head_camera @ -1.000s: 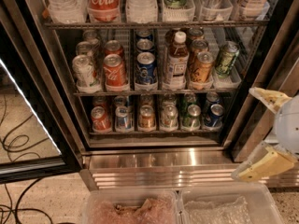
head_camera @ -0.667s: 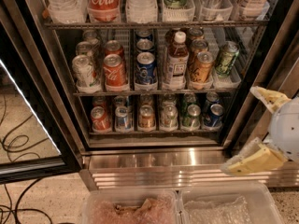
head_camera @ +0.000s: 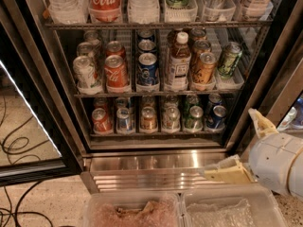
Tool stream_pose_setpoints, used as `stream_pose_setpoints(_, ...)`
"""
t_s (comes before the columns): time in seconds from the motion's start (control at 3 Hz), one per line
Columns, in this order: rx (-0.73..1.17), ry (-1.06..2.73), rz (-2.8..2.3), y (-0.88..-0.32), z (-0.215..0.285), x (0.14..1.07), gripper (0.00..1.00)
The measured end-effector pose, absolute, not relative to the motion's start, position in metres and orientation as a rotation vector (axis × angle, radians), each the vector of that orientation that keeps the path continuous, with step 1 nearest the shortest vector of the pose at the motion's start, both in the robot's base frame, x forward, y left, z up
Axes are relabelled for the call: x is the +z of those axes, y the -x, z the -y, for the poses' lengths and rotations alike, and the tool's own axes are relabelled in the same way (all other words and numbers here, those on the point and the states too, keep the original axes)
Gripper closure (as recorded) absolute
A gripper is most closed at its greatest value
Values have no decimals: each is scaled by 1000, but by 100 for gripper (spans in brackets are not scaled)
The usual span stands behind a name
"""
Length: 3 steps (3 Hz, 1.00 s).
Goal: Pick coke can from middle shelf of fridge
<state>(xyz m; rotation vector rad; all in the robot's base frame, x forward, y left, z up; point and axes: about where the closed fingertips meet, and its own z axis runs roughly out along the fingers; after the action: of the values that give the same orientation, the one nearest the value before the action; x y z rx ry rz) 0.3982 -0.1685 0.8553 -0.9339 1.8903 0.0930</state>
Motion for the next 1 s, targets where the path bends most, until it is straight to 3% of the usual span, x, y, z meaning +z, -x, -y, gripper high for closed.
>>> stream_pose_setpoints(0.33,47,696,-1778,-437,204,874,0)
stream_pose_setpoints(1.0,44,566,-1749,-445,227,870,0)
